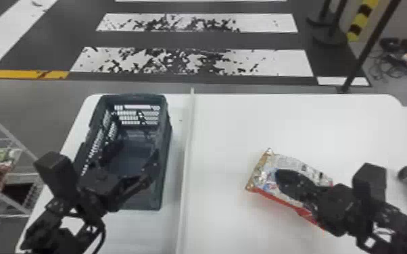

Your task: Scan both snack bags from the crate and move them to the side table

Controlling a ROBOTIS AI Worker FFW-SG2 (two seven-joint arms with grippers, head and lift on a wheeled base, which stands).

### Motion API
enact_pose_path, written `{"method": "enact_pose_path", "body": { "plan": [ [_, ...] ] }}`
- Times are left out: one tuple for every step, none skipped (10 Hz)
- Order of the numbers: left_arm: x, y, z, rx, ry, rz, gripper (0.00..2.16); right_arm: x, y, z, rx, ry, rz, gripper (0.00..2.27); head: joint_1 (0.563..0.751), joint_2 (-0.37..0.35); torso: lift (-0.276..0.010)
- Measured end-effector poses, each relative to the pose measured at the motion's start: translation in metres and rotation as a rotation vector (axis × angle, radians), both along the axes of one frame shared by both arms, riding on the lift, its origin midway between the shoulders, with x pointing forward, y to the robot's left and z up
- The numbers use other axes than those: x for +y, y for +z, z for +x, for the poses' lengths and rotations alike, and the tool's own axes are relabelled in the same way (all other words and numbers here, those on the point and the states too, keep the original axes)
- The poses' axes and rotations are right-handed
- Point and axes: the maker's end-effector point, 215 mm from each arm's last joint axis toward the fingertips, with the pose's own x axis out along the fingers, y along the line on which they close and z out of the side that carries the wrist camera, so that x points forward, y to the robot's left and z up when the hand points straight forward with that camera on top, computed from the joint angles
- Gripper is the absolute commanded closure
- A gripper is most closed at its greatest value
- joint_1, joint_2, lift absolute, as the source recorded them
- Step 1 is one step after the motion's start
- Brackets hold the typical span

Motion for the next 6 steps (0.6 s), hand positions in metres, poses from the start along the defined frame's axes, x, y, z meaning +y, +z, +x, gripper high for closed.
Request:
{"method": "enact_pose_path", "body": {
  "plan": [
    [0.000, -0.001, 0.000, 0.001, 0.001, -0.001, 0.09, 0.008, -0.005, -0.015, 0.017, 0.036, -0.003, 2.26, 0.695, 0.084, -0.075],
    [0.001, -0.001, 0.000, 0.003, 0.002, 0.000, 0.09, 0.017, -0.011, -0.027, 0.034, 0.072, -0.004, 2.26, 0.695, 0.101, -0.075],
    [0.001, -0.002, 0.000, 0.003, 0.002, 0.000, 0.09, 0.028, -0.016, -0.036, 0.045, 0.108, -0.014, 2.26, 0.695, 0.123, -0.075],
    [0.001, -0.001, 0.000, 0.002, 0.002, 0.000, 0.09, 0.040, -0.022, -0.044, 0.055, 0.147, -0.034, 2.26, 0.695, 0.135, -0.075],
    [0.001, -0.001, 0.000, 0.001, 0.001, 0.000, 0.09, 0.049, -0.029, -0.050, 0.069, 0.176, -0.053, 2.26, 0.695, 0.155, -0.075],
    [0.001, -0.002, 0.000, 0.001, 0.002, 0.000, 0.09, 0.056, -0.039, -0.052, 0.087, 0.194, -0.065, 2.26, 0.695, 0.169, -0.075]
  ]
}}
